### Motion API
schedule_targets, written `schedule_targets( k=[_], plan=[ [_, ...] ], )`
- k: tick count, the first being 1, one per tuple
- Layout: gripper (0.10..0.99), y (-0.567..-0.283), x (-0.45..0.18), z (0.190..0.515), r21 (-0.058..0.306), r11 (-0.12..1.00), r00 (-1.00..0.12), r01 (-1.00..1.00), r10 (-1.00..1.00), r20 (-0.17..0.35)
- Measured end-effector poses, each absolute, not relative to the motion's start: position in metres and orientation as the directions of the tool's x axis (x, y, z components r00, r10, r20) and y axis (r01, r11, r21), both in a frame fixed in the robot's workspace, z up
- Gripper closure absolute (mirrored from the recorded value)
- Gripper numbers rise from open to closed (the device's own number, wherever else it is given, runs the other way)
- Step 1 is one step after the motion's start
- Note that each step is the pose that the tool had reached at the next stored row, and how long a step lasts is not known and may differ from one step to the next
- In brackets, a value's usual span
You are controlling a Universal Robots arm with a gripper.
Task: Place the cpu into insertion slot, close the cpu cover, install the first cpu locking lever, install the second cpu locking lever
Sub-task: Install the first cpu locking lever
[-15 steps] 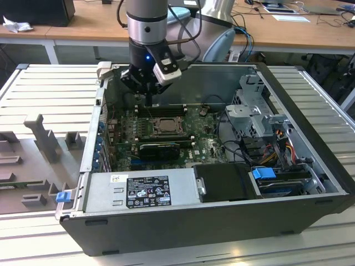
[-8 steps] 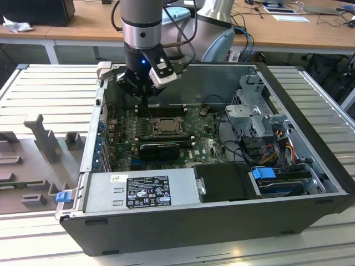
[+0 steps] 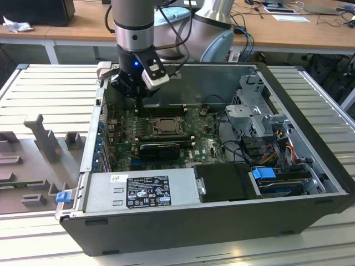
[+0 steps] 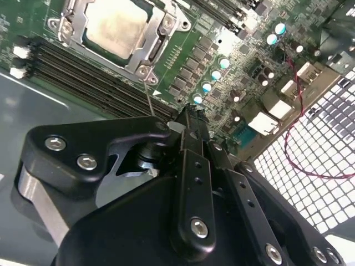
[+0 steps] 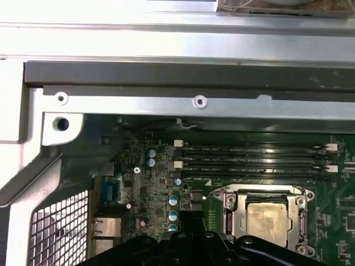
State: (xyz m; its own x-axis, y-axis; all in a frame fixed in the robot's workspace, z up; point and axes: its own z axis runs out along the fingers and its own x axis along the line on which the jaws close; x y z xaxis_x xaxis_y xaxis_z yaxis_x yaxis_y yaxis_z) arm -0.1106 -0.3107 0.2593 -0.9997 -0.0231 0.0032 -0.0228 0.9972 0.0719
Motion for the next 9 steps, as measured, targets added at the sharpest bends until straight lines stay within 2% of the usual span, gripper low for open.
schedule_targets(
  k=[9],
  plan=[
    [0.980,-0.295,-0.105,0.256,0.081,0.996,-1.000,-0.023,-0.023,0.003]
  ],
)
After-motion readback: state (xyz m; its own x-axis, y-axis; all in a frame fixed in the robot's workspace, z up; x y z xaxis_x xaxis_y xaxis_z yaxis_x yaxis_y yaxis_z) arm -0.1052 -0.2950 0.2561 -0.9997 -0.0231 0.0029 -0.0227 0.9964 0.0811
